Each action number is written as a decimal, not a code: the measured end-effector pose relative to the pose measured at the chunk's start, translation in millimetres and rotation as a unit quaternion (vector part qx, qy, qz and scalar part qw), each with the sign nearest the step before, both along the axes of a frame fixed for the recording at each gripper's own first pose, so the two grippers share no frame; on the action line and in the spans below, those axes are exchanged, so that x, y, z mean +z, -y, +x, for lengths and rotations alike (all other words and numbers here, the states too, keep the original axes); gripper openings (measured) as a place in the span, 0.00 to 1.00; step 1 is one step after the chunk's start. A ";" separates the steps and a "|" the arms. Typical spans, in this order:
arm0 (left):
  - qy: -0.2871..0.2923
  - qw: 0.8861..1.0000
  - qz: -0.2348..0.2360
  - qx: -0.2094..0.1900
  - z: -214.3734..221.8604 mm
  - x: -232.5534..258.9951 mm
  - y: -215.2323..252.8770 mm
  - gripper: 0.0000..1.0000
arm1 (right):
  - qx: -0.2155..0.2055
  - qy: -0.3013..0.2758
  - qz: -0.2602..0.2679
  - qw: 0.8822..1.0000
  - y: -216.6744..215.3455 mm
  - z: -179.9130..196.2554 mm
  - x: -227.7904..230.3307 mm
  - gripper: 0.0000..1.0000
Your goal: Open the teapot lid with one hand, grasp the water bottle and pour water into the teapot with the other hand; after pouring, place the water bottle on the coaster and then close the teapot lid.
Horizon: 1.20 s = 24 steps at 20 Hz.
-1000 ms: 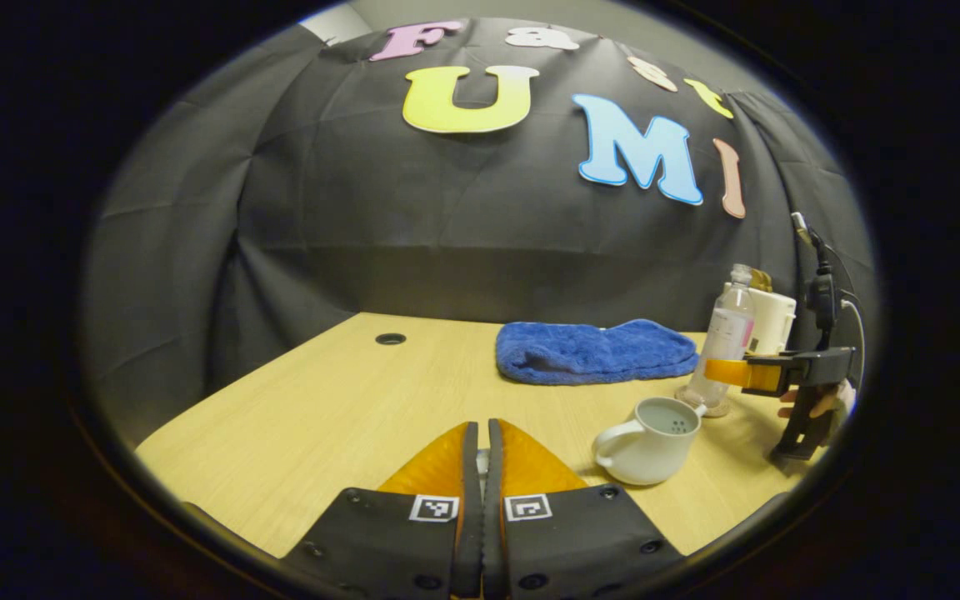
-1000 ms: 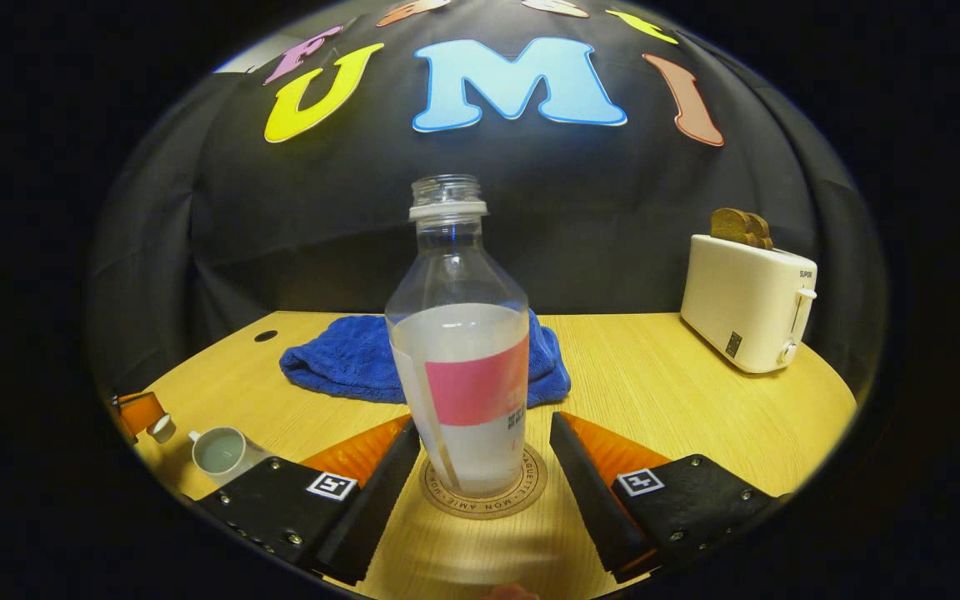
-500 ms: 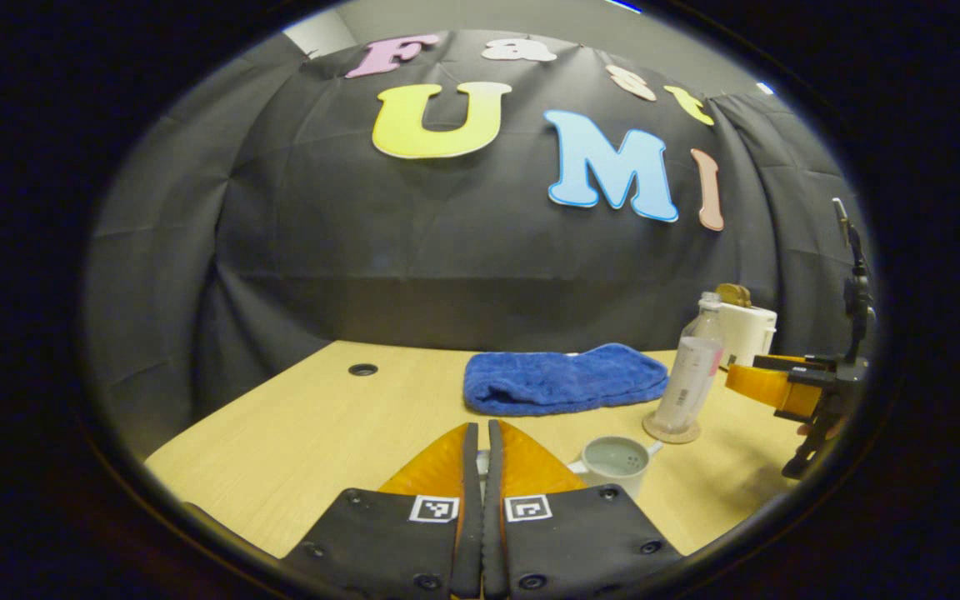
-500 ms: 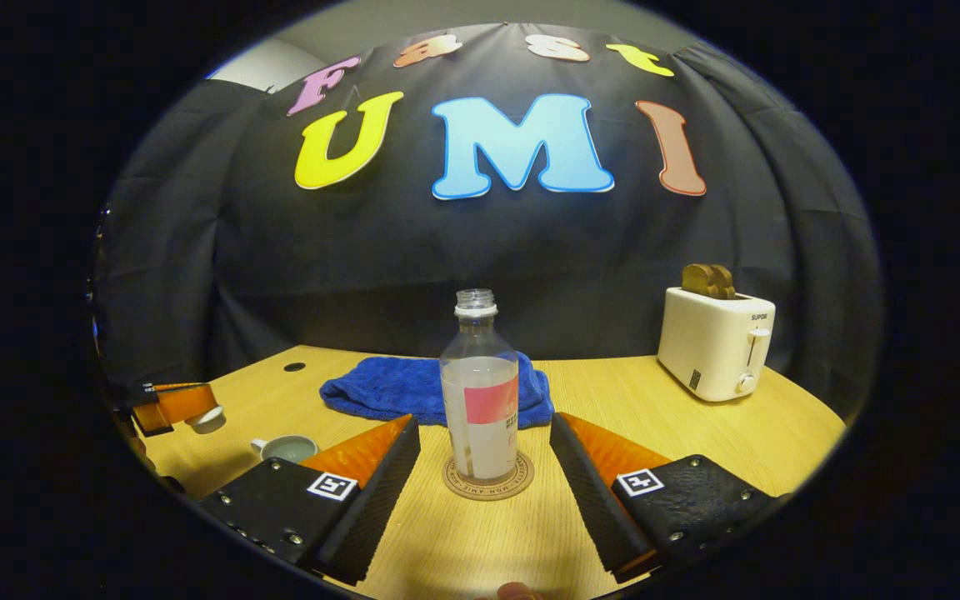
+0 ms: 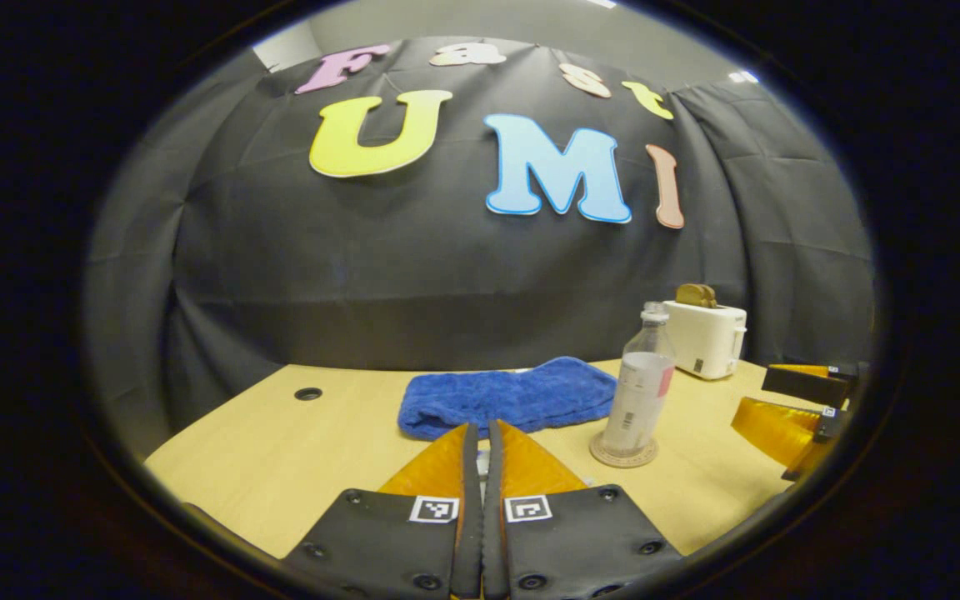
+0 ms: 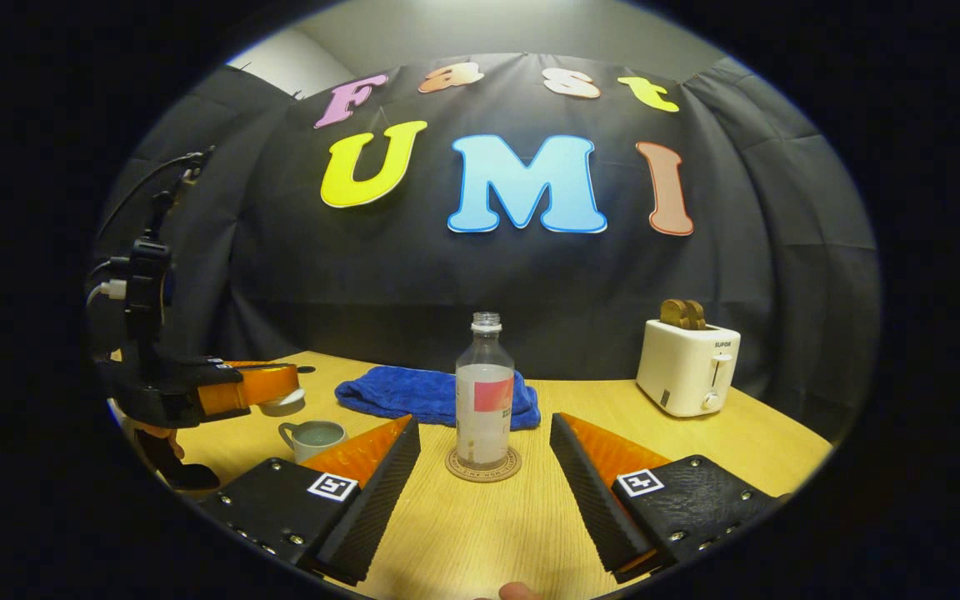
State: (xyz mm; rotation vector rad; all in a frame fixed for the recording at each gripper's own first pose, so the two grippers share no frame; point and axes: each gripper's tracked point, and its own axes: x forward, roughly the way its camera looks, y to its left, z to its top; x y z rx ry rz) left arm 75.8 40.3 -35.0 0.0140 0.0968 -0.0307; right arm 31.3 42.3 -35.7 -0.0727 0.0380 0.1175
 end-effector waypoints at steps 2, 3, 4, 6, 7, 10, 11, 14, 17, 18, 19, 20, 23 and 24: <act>-0.004 1.000 0.002 -0.003 4.0 -4.5 7.3 0.06 | 0.003 0.005 -0.003 1.000 -0.3 -3.9 1.8 0.97; -0.006 1.000 0.002 -0.005 6.8 -7.2 9.5 0.06 | 0.005 0.007 -0.003 1.000 -0.1 -6.4 3.6 0.97; -0.007 1.000 0.002 -0.005 8.7 -8.6 11.7 0.06 | 0.005 0.009 -0.004 1.000 0.7 -7.4 4.2 0.97; -0.009 1.000 0.001 -0.008 10.6 -14.1 16.6 0.07 | 0.004 0.011 -0.004 1.000 3.4 -8.2 4.5 0.97; -0.010 1.000 0.003 -0.008 11.8 -16.5 18.0 0.07 | 0.004 0.011 -0.002 1.000 5.1 -8.5 4.8 0.97; -0.013 1.000 0.009 -0.009 15.1 -21.5 22.6 0.07 | 0.002 0.007 0.010 1.000 10.4 -9.2 2.8 0.97; -0.014 1.000 0.011 -0.010 16.4 -22.4 24.6 0.07 | 0.002 0.005 0.013 1.000 11.9 -9.8 2.9 0.97; -0.017 1.000 0.021 -0.007 16.6 -28.4 25.3 0.07 | -0.001 0.002 0.017 1.000 17.7 -9.6 0.5 0.97; -0.016 0.999 0.030 -0.001 16.4 -30.1 23.6 0.06 | -0.003 -0.001 0.024 1.000 20.0 -8.7 -1.5 0.97; -0.012 0.999 0.030 -0.001 16.7 -29.6 23.3 0.07 | -0.003 -0.002 0.026 1.000 20.9 -8.9 -2.2 0.97; -0.014 0.999 0.029 0.000 16.0 -32.2 23.1 0.06 | -0.004 -0.003 0.027 1.000 21.6 -8.3 -2.4 0.97; -0.014 0.999 0.029 0.001 16.8 -32.2 22.2 0.07 | -0.005 -0.004 0.028 1.000 22.9 -8.2 -3.5 0.97; -0.013 1.000 0.025 0.000 17.2 -33.6 22.1 0.08 | -0.006 -0.006 0.030 1.000 24.6 -7.5 -4.3 0.97; -0.013 1.000 0.023 0.000 17.4 -36.4 22.1 0.12 | -0.007 -0.007 0.031 0.999 24.7 -7.8 -5.4 0.97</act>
